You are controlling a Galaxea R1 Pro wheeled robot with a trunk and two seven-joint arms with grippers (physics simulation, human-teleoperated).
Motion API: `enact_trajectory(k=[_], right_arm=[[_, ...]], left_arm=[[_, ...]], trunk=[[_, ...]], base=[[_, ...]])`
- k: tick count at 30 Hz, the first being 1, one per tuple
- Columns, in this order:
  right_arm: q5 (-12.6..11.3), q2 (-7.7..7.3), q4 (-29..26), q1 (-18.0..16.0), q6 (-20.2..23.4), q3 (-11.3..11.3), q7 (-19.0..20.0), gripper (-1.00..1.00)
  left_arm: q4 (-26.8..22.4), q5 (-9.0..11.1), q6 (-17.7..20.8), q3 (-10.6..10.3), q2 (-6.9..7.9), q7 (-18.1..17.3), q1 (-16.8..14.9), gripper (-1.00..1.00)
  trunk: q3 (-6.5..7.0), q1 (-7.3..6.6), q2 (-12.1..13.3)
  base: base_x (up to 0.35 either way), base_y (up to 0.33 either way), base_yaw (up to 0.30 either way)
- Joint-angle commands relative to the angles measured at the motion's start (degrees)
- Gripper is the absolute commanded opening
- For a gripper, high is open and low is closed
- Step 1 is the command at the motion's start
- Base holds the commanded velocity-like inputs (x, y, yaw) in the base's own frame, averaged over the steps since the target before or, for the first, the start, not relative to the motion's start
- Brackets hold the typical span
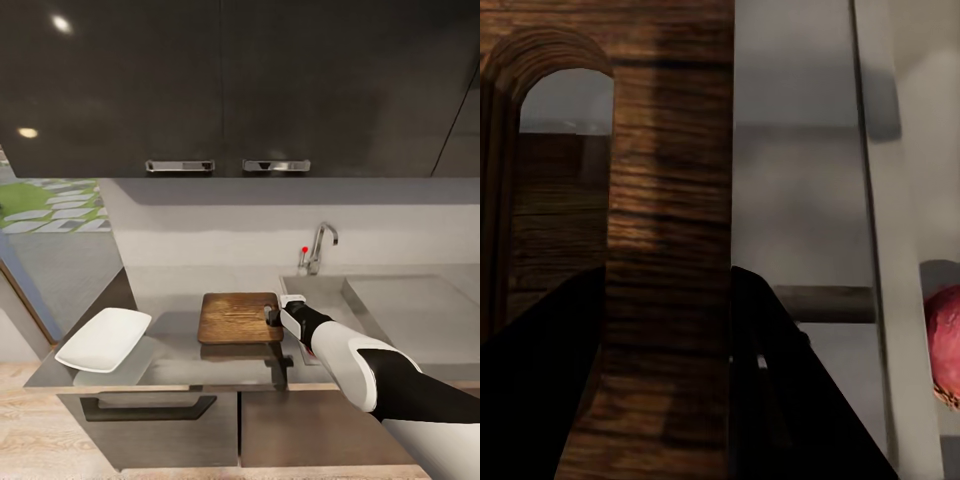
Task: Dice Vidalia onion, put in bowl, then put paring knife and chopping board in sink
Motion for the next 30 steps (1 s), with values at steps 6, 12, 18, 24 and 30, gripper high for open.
enact_trajectory(k=[6, 12, 18, 24, 30], right_arm=[[0.51, 0.03, -0.11, -0.03, 0.34, -0.55, -0.16, -1.00], [0.51, 0.03, -0.11, 0.00, 0.31, -0.55, 0.38, -1.00], [0.51, -0.53, -0.11, 0.88, 0.26, -0.55, 4.17, -1.00], [0.58, -0.61, -0.11, 0.99, 0.26, -0.62, 4.26, -1.00], [0.60, -0.69, -0.18, 1.02, 0.30, -0.64, 4.09, -1.00]], left_arm=[[0.07, 0.15, -0.22, 0.17, 0.07, -0.13, -0.03, 1.00], [0.11, 0.15, -0.20, 0.17, 0.09, -0.13, -0.03, 1.00], [0.12, 0.15, -0.18, 0.17, 0.08, -0.13, -0.03, 1.00], [0.12, 0.15, -0.18, 0.17, 0.08, -0.13, -0.03, 1.00], [0.12, 0.15, -0.16, 0.17, 0.08, -0.13, -0.03, 1.00]], trunk=[[-0.66, 0.03, -0.12], [-0.93, 0.03, -0.12], [-0.95, 0.03, -0.12], [-0.95, 0.03, -0.12], [-0.95, 0.03, -0.12]], base=[[0.000, 0.000, 0.000], [0.000, 0.000, 0.000], [0.000, 0.000, 0.000], [0.000, 0.000, 0.000], [0.000, 0.000, 0.000]])
